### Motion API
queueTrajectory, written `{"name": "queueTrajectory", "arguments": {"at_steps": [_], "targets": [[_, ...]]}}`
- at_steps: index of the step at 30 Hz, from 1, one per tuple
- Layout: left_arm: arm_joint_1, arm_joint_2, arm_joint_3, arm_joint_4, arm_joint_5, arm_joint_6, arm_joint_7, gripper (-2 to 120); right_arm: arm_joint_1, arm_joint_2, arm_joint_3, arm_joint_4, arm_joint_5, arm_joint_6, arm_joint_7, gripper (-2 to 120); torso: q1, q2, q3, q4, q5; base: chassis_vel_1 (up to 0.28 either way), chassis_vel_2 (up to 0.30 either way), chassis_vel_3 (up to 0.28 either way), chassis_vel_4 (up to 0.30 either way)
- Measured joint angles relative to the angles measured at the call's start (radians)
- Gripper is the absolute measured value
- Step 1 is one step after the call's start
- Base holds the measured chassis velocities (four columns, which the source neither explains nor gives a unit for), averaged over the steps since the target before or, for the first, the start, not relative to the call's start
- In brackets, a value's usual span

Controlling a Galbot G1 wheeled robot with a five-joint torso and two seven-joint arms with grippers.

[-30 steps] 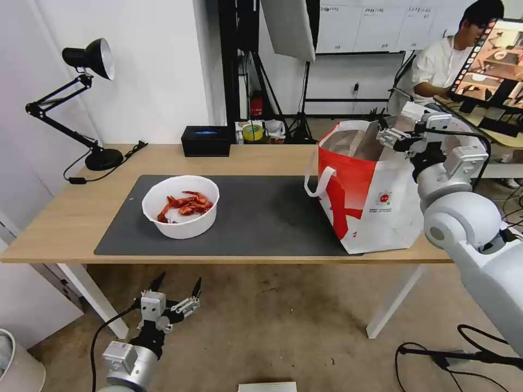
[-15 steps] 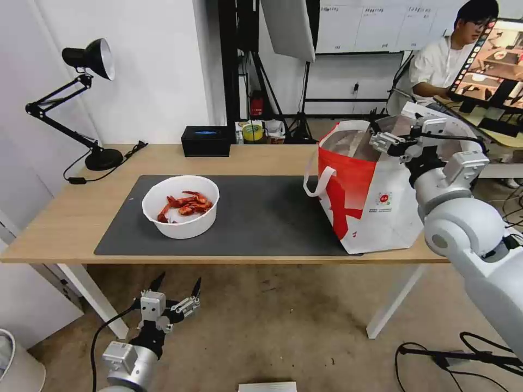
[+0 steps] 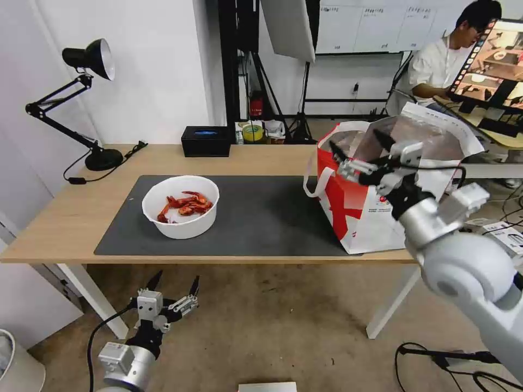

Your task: Pick up the trash from the table and place it into the takeout bag.

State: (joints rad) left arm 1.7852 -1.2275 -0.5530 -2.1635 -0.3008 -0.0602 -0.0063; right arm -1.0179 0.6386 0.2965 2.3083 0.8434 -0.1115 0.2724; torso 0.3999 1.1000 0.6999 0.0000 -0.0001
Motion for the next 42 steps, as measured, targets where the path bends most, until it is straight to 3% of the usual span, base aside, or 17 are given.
{"name": "queueTrajectory", "arguments": {"at_steps": [12, 15, 23, 42], "targets": [[0.021, -0.021, -0.009, -0.022, 0.019, -0.013, 0.002, 100, -0.242, 0.07, 0.005, 0.026, -0.152, 0.045, -0.02, 100, 0.0, 0.0, 0.0, 0.0, 0.0, 0.0, 0.0, 0.0, 0.0], [0.025, -0.031, -0.006, -0.022, 0.03, -0.016, 0.003, 100, -0.33, 0.12, -0.022, -0.01, -0.256, 0.085, 0.023, 100, 0.0, 0.0, 0.0, 0.0, 0.0001, 0.0, 0.0, 0.0, 0.0], [0.036, -0.039, -0.011, -0.02, 0.035, -0.033, 0.004, 100, -0.479, 0.246, -0.051, -0.075, -0.377, 0.143, 0.106, 100, 0.0, 0.0, 0.0, -0.0001, 0.0002, 0.0, 0.0, 0.0, 0.0], [0.046, -0.041, -0.017, -0.013, 0.044, -0.044, 0.007, 100, -0.57, 0.339, -0.075, -0.148, -0.497, 0.193, 0.122, 100, 0.0, 0.0, 0.0, 0.0, 0.0001, 0.0, 0.0, 0.0, 0.0]]}}
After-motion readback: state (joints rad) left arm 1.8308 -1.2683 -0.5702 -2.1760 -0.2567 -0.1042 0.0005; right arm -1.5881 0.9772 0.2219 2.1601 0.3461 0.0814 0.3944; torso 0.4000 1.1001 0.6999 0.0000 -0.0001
